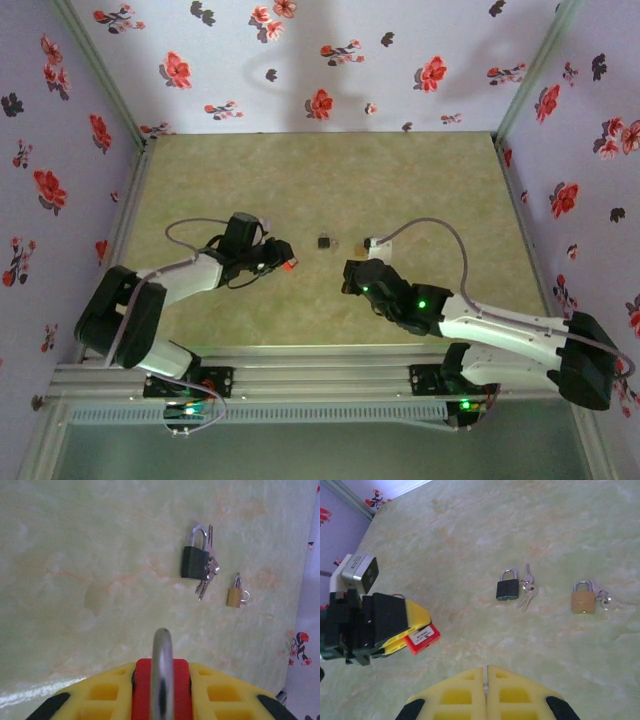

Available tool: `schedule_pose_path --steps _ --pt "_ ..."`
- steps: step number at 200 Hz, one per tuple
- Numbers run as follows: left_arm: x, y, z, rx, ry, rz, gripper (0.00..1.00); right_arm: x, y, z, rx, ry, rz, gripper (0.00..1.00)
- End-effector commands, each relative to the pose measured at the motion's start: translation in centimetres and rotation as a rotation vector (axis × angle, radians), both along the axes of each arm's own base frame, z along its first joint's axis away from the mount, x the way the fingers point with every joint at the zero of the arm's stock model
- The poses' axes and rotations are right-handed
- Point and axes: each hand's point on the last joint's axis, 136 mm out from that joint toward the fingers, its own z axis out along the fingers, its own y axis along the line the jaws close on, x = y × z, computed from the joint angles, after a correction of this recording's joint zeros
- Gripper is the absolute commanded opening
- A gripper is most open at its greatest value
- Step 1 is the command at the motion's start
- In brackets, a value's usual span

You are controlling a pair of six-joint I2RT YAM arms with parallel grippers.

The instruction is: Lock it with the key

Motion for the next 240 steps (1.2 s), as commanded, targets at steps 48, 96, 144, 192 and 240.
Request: schedule_pose_path --steps 48,96,144,192,240 --pt "2.8 -2.6 -0.1 0.002 -0.022 -0.065 0.0 0.4 1.5 0.9 0.036 -0.008 0.032 0.0" --pt "3.1 -3.9 -2.2 0.026 0.028 -0.101 0.0 0.3 1.8 0.5 0.027 0.004 0.04 0.0" --pt "3.2 -4.6 -3.5 0.046 0.053 -0.129 0.0 0.3 1.9 0.3 0.022 0.009 0.044 0.0" --pt "2.5 -4.2 -4.7 0.081 0.087 -0.147 0.03 0.2 1.9 -0.1 0.009 0.017 0.05 0.0" --pt "1.5 -3.3 -5.7 0.103 0.121 -0.143 0.15 0.0 1.7 -0.4 -0.002 0.028 0.055 0.0"
